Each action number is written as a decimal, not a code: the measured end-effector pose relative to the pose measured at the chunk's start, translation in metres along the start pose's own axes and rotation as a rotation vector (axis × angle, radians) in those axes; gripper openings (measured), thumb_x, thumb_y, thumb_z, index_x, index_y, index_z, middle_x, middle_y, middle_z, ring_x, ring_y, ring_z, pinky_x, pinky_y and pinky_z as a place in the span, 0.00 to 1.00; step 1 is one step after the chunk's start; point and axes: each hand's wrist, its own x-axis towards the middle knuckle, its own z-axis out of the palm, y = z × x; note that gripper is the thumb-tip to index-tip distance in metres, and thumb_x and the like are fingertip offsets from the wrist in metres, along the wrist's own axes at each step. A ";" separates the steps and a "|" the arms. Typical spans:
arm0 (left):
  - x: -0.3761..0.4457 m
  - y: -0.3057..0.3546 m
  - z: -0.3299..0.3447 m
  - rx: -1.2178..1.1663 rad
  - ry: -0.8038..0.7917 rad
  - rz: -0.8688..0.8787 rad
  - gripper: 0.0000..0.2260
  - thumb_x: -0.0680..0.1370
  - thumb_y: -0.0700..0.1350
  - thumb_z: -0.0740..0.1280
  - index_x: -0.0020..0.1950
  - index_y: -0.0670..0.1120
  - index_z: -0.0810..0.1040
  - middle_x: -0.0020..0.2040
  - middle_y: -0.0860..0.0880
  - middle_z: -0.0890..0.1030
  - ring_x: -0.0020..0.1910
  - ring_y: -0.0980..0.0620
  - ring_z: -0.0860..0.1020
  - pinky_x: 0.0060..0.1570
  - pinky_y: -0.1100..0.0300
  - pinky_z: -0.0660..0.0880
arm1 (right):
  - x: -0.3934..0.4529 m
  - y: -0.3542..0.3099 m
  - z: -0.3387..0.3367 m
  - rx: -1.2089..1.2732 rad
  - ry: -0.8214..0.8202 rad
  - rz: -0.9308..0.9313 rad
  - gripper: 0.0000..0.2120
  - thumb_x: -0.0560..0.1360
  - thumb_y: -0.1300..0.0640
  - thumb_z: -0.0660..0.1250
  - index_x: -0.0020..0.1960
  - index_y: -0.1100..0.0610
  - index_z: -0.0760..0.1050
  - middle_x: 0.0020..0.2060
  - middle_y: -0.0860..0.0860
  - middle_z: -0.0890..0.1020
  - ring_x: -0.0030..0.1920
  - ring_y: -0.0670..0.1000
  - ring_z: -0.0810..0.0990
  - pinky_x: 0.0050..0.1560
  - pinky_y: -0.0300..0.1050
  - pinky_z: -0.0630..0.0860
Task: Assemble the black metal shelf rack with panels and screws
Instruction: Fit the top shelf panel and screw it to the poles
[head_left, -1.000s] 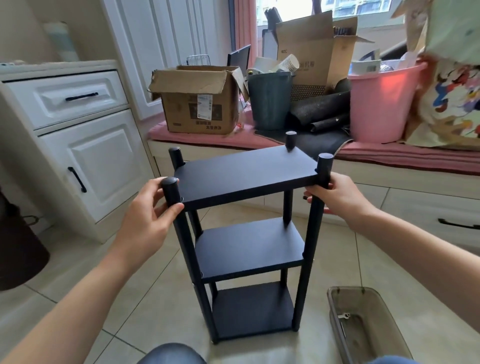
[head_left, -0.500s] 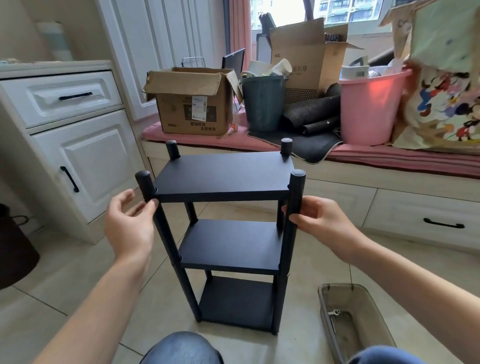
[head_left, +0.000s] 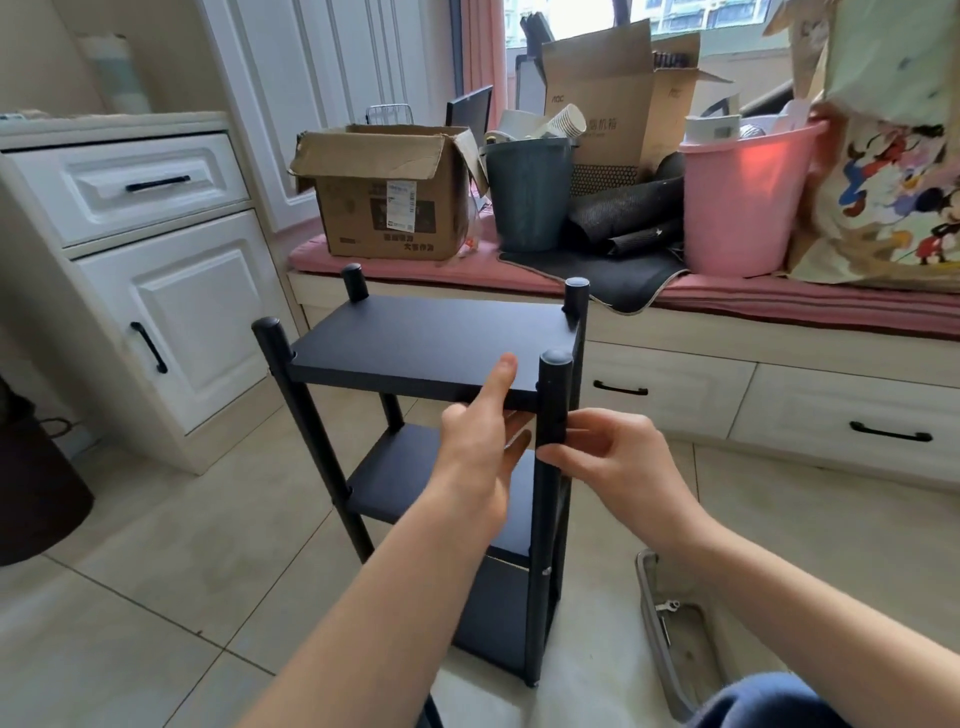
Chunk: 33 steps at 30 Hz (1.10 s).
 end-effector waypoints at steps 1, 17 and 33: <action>0.001 -0.001 0.003 -0.017 0.015 0.004 0.25 0.78 0.54 0.71 0.66 0.36 0.73 0.52 0.38 0.84 0.47 0.45 0.85 0.52 0.52 0.81 | -0.003 0.000 0.003 -0.028 0.010 -0.015 0.07 0.71 0.61 0.75 0.48 0.52 0.84 0.42 0.45 0.87 0.46 0.44 0.85 0.56 0.50 0.81; 0.008 -0.015 0.006 -0.014 -0.120 0.213 0.13 0.83 0.44 0.65 0.45 0.34 0.79 0.45 0.36 0.85 0.48 0.39 0.86 0.58 0.40 0.79 | -0.007 0.005 0.008 -0.152 0.057 -0.146 0.08 0.74 0.67 0.71 0.51 0.60 0.84 0.44 0.47 0.87 0.48 0.41 0.84 0.55 0.46 0.80; 0.016 -0.018 0.012 -0.003 0.039 0.205 0.14 0.83 0.46 0.64 0.52 0.33 0.74 0.40 0.37 0.80 0.39 0.41 0.82 0.42 0.45 0.81 | -0.005 0.002 0.015 -0.176 0.059 -0.151 0.11 0.75 0.58 0.73 0.57 0.51 0.78 0.44 0.48 0.87 0.46 0.45 0.85 0.52 0.47 0.81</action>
